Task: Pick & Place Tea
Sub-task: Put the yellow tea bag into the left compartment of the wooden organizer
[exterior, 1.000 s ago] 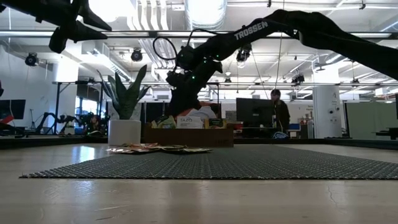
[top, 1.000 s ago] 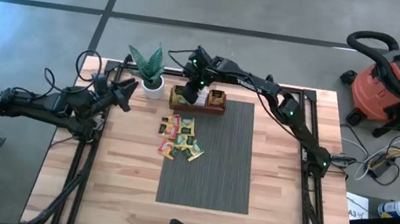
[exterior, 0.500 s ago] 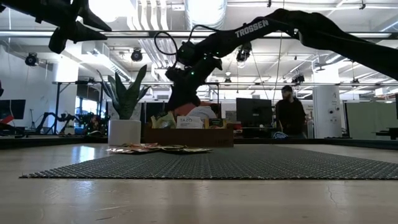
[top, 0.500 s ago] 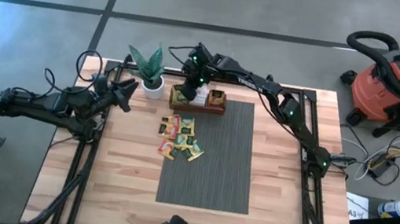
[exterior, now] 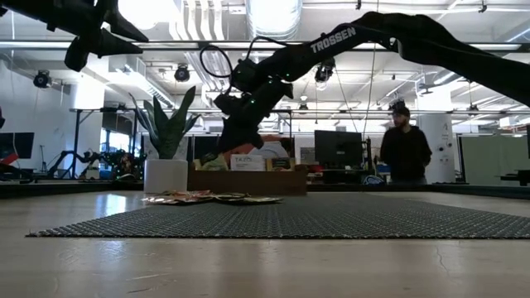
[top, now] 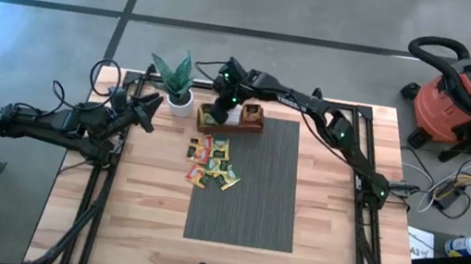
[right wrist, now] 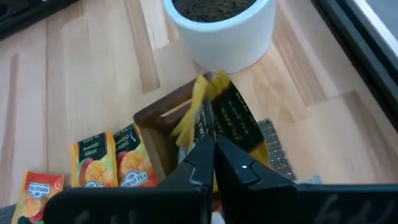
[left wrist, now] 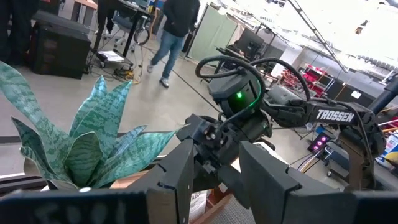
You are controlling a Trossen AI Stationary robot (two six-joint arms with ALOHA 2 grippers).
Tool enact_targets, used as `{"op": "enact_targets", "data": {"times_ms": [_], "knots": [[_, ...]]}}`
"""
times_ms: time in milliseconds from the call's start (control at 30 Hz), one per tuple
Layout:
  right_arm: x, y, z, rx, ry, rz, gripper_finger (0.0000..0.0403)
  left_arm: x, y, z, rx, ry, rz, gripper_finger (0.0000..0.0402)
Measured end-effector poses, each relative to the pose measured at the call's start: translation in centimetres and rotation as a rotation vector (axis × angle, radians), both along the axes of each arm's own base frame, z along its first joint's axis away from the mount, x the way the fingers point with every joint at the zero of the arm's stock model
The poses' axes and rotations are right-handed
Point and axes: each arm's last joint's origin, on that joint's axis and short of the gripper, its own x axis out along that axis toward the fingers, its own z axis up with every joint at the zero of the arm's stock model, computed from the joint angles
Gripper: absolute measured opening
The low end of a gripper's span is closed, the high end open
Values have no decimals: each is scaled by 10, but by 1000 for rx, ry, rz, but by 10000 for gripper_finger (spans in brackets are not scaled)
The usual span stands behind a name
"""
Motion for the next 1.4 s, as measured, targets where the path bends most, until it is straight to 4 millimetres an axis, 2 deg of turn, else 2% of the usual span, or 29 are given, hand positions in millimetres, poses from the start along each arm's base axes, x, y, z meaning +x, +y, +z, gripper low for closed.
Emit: {"op": "enact_targets", "data": {"times_ms": [200,433,500,700,900,1233,1400], "knots": [[2,1,-1,-15,-13,-5,8,0,0,0,0,0,0,124],[9,-2,15,-56,-144,14,8,0,0,0,0,0,0,124],[9,-1,12,-29,-134,33,8,0,0,0,2,1,-1,124],[5,5,-12,42,-47,56,8,0,0,0,11,12,-1,124],[7,5,-11,7,-49,43,8,0,0,0,11,12,0,124],[-5,-8,33,-42,-130,17,8,0,1,-1,-7,-1,8,124],[-15,-3,68,-3,-214,67,8,1,4,-13,-109,20,-11,124]]}}
